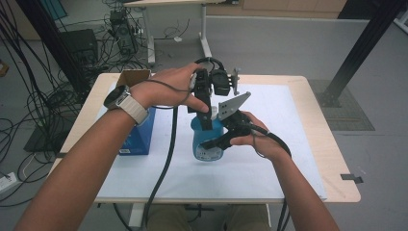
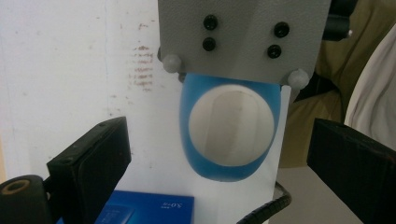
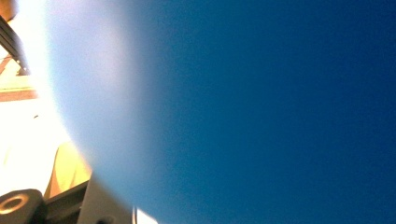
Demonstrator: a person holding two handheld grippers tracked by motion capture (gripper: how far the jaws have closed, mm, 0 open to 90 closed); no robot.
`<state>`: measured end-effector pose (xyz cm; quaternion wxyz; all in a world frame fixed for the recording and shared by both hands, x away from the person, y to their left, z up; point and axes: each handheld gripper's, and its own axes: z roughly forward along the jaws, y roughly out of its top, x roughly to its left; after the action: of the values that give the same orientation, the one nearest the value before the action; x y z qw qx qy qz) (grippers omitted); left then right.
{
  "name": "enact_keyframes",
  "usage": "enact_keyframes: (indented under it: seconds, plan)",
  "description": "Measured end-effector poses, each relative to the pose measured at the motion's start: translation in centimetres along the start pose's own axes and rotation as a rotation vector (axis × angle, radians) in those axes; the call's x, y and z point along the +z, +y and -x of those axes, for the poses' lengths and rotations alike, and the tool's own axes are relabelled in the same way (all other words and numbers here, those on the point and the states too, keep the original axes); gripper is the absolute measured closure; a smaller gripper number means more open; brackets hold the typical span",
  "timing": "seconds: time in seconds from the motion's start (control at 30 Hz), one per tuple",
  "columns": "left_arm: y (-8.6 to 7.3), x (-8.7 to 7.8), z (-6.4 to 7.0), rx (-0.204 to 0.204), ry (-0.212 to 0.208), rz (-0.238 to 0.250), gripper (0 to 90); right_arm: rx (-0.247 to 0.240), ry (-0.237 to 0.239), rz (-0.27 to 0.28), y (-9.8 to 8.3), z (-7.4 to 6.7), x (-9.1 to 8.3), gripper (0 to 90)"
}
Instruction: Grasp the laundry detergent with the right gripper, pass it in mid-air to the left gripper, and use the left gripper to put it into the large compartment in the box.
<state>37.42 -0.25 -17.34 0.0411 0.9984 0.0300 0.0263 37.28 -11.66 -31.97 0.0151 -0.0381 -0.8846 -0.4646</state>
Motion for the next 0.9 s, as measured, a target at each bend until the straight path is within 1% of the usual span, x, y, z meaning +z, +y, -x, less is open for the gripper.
enact_keyframes:
  seconds: [0.03, 0.07, 0.2, 0.27, 0.77, 0.9]
  plan:
    - [-0.03, -0.02, -0.01, -0.001, 0.000, 0.001, 6.5, -0.006, -0.004, 0.001, 0.03, 0.01, -0.01, 43.8]
    - [-0.07, -0.01, -0.01, -0.001, 0.001, 0.002, 6.5, 0.000, 0.001, 0.002, 0.03, 0.02, -0.02, 43.8]
    - [-0.15, -0.01, -0.01, -0.001, -0.001, 0.003, 6.5, -0.003, -0.006, -0.002, 0.01, 0.09, -0.02, 43.8]
    - [-0.17, 0.02, -0.02, -0.002, 0.000, 0.003, 6.5, 0.003, -0.002, 0.002, -0.01, 0.09, -0.03, 43.8]
    - [-0.30, -0.06, 0.00, -0.006, -0.001, 0.009, 6.5, -0.002, -0.010, 0.005, 0.01, 0.09, -0.16, 43.8]
    - [-0.32, -0.04, 0.01, -0.008, 0.001, 0.010, 6.5, 0.000, -0.005, 0.004, 0.01, 0.04, -0.13, 43.8]
